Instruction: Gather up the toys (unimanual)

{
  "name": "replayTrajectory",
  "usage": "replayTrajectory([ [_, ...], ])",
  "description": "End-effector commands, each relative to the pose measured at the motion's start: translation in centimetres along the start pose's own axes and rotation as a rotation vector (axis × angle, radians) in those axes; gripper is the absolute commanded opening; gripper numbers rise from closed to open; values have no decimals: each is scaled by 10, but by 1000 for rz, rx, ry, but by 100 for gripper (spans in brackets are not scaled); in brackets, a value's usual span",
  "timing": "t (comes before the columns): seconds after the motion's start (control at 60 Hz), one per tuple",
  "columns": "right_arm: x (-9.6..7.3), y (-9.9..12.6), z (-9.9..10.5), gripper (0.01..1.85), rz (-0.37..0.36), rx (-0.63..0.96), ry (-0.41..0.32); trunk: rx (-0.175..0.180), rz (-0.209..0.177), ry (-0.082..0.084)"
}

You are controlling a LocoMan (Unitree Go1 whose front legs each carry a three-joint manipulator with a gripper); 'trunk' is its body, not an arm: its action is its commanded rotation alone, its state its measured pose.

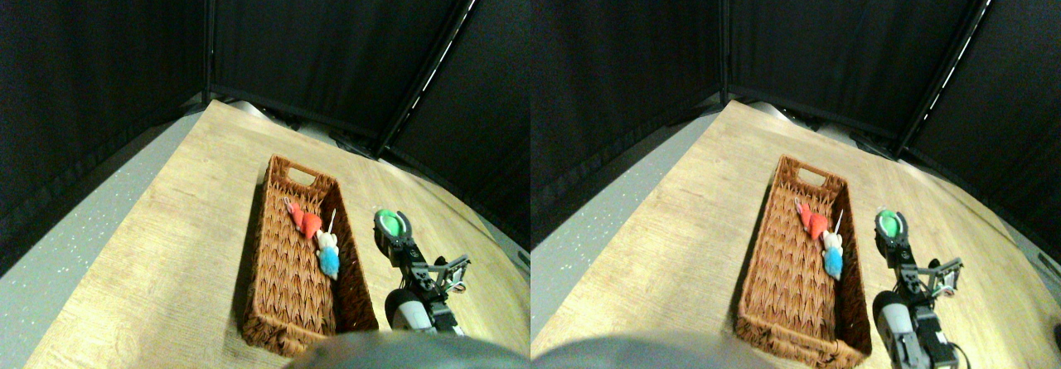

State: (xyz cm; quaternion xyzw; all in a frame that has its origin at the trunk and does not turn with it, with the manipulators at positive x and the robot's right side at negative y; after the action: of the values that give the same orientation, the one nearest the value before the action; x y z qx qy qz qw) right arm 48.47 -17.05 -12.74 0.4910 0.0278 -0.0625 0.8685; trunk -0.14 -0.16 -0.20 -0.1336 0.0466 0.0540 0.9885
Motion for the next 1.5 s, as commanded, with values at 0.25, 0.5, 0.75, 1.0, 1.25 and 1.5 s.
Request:
replayTrajectory([
  [0.25,9,32,-17,6,72,20,124,-79,74,-19],
  [0.5,11,42,-35,6,71,7,178,-122,111,-27],
  [0.75,10,42,-56,6,63,43,233,-145,128,-31],
  [1.0,9,38,-69,6,80,59,217,-150,136,-29],
  [1.25,15,32,-76,6,76,58,202,-140,132,-21],
  [1.5,18,31,-69,6,69,67,177,-129,120,-17],
])
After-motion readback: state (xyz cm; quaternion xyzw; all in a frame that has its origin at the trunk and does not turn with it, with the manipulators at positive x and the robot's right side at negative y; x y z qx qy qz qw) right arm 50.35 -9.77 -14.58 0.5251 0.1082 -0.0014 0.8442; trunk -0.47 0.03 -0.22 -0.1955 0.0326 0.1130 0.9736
